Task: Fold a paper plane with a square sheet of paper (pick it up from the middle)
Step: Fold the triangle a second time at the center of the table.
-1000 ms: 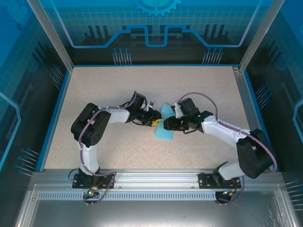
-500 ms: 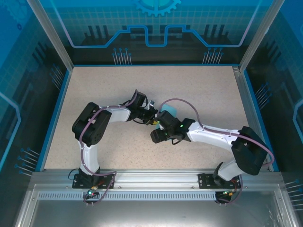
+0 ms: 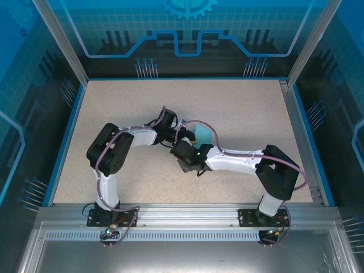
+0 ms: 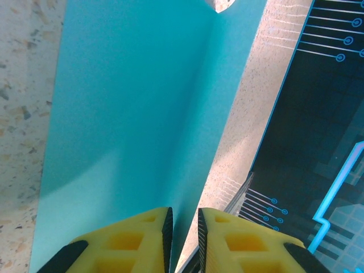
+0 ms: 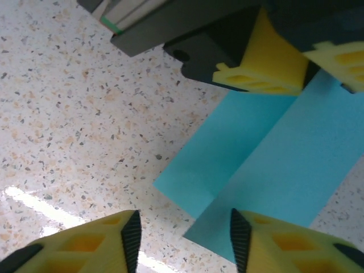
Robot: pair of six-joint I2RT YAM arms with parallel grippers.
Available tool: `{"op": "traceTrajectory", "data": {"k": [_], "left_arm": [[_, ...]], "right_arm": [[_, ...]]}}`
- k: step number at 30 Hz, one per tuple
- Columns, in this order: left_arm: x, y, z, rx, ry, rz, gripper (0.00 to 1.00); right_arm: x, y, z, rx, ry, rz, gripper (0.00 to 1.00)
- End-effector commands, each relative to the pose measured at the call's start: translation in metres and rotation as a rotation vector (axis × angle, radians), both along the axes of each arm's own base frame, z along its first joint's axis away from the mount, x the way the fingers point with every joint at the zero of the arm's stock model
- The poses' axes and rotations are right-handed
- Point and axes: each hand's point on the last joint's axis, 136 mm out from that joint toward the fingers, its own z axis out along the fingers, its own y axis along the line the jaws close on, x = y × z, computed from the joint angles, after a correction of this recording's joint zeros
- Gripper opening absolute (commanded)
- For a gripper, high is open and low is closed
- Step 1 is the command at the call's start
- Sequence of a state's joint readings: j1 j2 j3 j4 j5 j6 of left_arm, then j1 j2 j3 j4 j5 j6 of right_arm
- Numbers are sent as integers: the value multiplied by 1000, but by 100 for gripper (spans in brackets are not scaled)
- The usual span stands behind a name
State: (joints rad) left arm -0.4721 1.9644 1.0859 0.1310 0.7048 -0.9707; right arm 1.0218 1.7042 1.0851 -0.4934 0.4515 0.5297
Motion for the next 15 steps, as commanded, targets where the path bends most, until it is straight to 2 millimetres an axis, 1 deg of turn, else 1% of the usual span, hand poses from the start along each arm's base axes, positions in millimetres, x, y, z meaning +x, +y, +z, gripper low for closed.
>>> {"op": "traceTrajectory", "data": {"k": [1,2,7,10,11,14,15], "left_arm": [[-4,-5,7,-14,31,-16,23],[-4,-5,7,-14,31,-16,23],[-4,-5,8,-12,28,-15,23],[-4,-4,10,-8,21,-12,25],[-4,-3,11,0,15,-12,26],[-3,3,12,42,1,8,32],[-3,6,12,63,-4,20,37]], "right_arm": [[4,-8,6,-51,-43,-31,41],[4,-9,7,-52,-46,-33,40],[4,-13,13,-46,-58,-30,23],[6,-19,14,-29,-43,-41,14],[7,-21,14,-16,-37,-47,11],[8,-23,17,38,-23,-37,9],[8,-25,18,58,-15,-36,8]]}}
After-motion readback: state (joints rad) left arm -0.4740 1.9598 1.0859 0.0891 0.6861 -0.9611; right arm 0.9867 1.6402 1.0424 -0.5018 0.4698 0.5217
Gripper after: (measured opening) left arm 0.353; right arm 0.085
